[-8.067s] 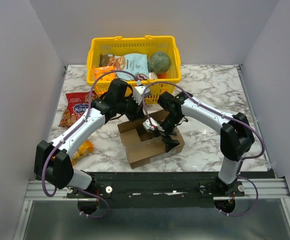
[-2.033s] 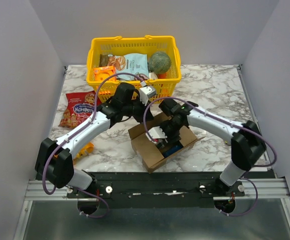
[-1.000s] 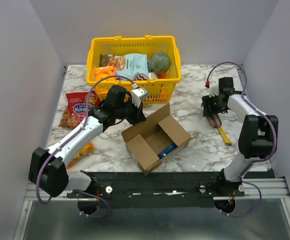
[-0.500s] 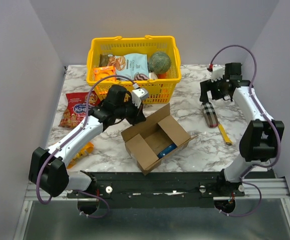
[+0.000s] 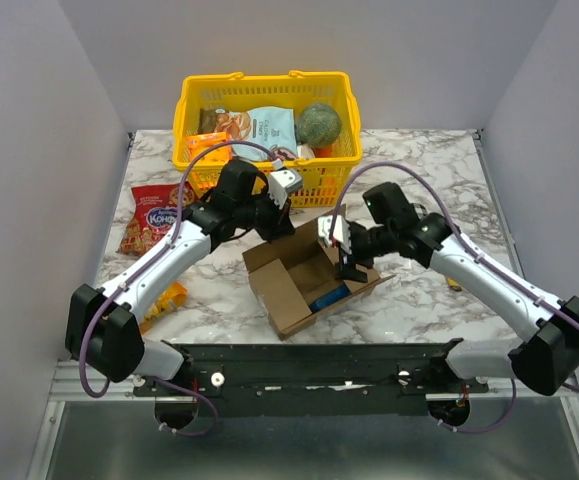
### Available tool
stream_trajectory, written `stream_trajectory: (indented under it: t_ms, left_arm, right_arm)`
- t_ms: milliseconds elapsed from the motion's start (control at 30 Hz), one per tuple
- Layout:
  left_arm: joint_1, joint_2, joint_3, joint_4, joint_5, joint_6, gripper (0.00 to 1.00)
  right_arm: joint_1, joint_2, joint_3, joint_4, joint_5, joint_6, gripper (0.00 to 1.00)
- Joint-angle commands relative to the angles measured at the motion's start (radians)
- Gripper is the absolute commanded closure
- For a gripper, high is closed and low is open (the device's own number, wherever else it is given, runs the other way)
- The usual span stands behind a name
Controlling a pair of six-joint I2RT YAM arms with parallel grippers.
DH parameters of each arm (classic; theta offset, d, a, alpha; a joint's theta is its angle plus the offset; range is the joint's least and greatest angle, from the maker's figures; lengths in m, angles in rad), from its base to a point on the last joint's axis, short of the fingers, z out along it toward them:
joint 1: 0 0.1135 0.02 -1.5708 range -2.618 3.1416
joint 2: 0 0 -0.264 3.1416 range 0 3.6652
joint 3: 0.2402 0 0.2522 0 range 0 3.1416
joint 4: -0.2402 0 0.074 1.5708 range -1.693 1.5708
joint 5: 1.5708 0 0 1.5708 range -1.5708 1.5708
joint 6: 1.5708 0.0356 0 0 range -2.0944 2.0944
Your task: Unpack the express box
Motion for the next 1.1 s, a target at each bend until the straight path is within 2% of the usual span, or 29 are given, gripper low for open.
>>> stream_trajectory:
  t_ms: [0, 100, 167, 333, 433, 767, 833, 867, 1067]
  left_arm:
    - [0.004, -0.019, 0.060, -0.003, 0.019, -0.002, 1.00]
    - [0.004, -0.039, 0.067, -0.006, 0.089, -0.018, 1.00]
    - [0.004, -0.047, 0.046, 0.004, 0.155, -0.053, 1.00]
    - [-0.007, -0.064, -0.031, 0.073, 0.204, -0.121, 1.00]
    - [-0.010, -0.068, -0.045, 0.093, 0.207, -0.144, 1.00]
    - [-0.010, -0.070, -0.055, 0.127, 0.157, -0.164, 1.00]
    - [-0.010, -0.073, -0.065, 0.133, 0.134, -0.165, 1.00]
    - [-0.010, -0.075, -0.071, 0.136, 0.117, -0.171, 1.00]
    - [-0.010, -0.091, -0.098, 0.140, 0.100, -0.177, 1.00]
  right_arm:
    - [0.031, -0.107, -0.204, -0.068, 0.030, -0.200, 0.20]
    - [0.099, -0.214, -0.353, -0.016, 0.080, -0.241, 0.20]
    - [0.162, -0.254, -0.396, 0.047, 0.138, -0.236, 0.19]
    - [0.180, -0.179, -0.318, 0.075, 0.168, -0.234, 0.17]
    - [0.179, -0.107, -0.252, -0.011, 0.127, -0.349, 0.18]
    - [0.191, 0.138, -0.091, -0.324, 0.036, -0.535, 0.27]
    - [0.225, 0.158, -0.108, -0.336, 0.063, -0.523, 0.32]
    - [0.240, 0.171, -0.123, -0.287, 0.112, -0.497, 0.35]
    - [0.314, 0.224, -0.197, -0.140, 0.229, -0.330, 0.38]
